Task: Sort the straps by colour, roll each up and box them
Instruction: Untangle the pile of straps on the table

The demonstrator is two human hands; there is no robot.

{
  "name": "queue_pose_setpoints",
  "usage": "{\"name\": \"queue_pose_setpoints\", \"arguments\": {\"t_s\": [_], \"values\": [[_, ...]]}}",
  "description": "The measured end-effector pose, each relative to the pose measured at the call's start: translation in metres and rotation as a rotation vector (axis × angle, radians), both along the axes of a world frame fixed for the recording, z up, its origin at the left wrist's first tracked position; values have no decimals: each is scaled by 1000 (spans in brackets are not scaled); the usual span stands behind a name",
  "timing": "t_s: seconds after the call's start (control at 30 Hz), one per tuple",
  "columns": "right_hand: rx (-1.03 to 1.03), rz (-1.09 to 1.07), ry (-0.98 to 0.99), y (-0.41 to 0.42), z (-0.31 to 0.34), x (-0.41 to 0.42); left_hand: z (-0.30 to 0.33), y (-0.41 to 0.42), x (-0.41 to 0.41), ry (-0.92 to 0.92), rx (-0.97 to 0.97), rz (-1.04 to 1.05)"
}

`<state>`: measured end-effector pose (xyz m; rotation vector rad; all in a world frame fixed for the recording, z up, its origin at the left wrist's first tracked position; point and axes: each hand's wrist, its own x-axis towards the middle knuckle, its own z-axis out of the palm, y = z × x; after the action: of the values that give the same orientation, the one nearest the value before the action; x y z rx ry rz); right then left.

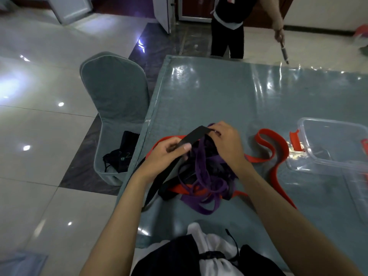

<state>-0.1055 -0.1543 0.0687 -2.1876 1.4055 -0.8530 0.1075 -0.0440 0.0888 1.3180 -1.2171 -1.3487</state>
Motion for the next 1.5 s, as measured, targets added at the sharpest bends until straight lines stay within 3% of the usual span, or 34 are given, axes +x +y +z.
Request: {"name": "queue_pose_setpoints", "arguments": {"t_s": [0.1, 0.27, 0.4, 0.6, 0.8, 0.93, 1.07, 1.2, 1.27, 1.4, 1.5], "values": [[-80, -9, 74, -5, 21, -3, -2, -8, 1, -222, 28, -11], [-236, -8, 84, -11, 45, -2, 1, -19, 4, -437, -113, 230], [-1, -14, 17, -17, 40, -3, 18, -24, 9, -351, -231, 335], [369, -124, -10, -14, 35, 4, 21, -29, 9, -486, -205, 326], [637, -73, -356, -22, 77, 23, 11, -36, -12, -367, -2, 43], [678, 53, -493, -22, 92, 38, 1, -47, -33, -185, 20, -23], [608, 224, -519, -25, 76, 32, -11, -60, -30, -237, 34, 115], [483, 188, -293, -20, 23, 1, -29, -53, -10, -265, 33, 193], [558, 166, -155, -10, -12, -14, -39, -48, 2, -288, 62, 230], [624, 253, 336, 18, -66, -37, -52, -36, 41, -344, 189, 324], [607, 182, 524, 35, -82, -38, -54, -19, 72, -464, 283, 198]]}}
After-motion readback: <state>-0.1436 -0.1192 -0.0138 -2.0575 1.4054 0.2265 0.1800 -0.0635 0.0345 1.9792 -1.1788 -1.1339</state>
